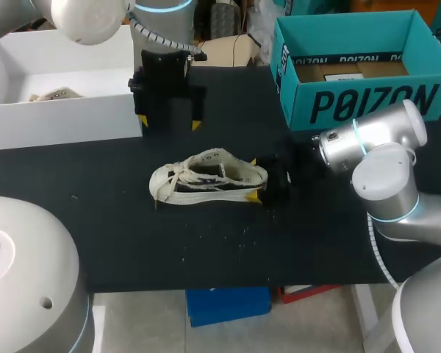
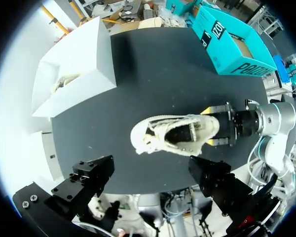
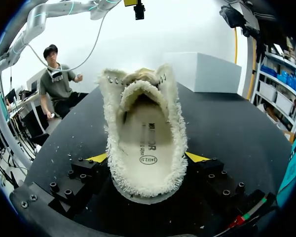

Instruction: Take the shoe out of the shoebox, open the shoe tongue, remove and reinsert the insole, then place the shoe into the shoebox

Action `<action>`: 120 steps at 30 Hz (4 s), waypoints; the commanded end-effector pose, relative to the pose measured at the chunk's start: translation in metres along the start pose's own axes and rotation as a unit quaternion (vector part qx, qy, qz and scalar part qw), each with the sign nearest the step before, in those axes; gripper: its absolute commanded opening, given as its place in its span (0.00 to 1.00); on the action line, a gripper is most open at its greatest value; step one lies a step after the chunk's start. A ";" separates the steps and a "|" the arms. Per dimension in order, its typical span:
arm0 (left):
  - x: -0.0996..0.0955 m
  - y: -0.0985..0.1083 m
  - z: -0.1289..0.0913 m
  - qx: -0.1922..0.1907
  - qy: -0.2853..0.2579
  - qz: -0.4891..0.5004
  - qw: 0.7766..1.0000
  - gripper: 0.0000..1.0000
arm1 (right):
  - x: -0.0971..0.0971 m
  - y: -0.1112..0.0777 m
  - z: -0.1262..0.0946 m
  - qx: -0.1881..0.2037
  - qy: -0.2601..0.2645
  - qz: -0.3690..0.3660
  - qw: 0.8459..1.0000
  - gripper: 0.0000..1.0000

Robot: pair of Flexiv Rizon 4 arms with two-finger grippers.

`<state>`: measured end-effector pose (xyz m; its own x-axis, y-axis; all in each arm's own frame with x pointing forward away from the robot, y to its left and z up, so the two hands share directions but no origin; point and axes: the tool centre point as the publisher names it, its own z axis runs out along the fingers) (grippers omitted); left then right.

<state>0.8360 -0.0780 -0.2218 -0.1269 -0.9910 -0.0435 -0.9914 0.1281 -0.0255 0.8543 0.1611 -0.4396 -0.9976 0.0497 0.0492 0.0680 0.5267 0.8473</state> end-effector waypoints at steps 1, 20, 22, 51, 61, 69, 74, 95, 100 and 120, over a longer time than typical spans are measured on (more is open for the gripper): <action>-0.006 -0.004 0.000 0.002 0.013 -0.007 1.000 1.00 | -0.001 -0.001 0.004 0.001 -0.001 0.000 1.000 0.00; 0.080 0.002 0.059 -0.029 -0.049 0.003 0.998 1.00 | -0.001 -0.001 0.004 0.001 -0.001 0.000 1.000 0.00; 0.086 -0.001 0.067 -0.030 -0.060 0.007 0.998 1.00 | -0.001 -0.001 0.004 0.001 -0.001 0.000 1.000 0.00; 0.092 -0.007 0.140 -0.084 -0.213 -0.004 0.973 1.00 | -0.001 -0.001 0.004 0.001 -0.001 0.000 1.000 0.00; 0.083 -0.005 0.142 -0.085 -0.227 -0.004 0.970 0.93 | -0.001 -0.001 0.004 0.001 -0.001 0.000 1.000 0.00; 0.086 -0.006 0.142 -0.082 -0.234 0.005 0.969 0.11 | -0.001 -0.001 0.004 0.001 -0.001 0.000 1.000 0.00; 0.085 -0.007 0.141 -0.081 -0.236 0.005 0.968 0.00 | -0.001 -0.001 0.004 0.001 -0.001 0.000 1.000 0.00; 0.081 -0.010 0.112 -0.034 -0.222 -0.004 0.975 0.00 | -0.001 -0.001 0.004 0.001 -0.001 0.000 1.000 0.00; 0.062 -0.002 0.101 -0.021 -0.234 -0.022 0.972 0.00 | -0.001 -0.001 0.004 0.001 -0.001 0.000 1.000 0.00; -0.022 0.027 0.129 -0.064 -0.257 -0.094 0.960 1.00 | -0.001 -0.001 0.004 0.001 -0.001 0.000 1.000 0.00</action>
<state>0.8159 -0.0613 -0.3438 0.0516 -0.8285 -0.5576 -0.9959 -0.0842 0.0329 0.8543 0.1639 -0.4388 -0.9977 0.0483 0.0483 0.0666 0.5260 0.8479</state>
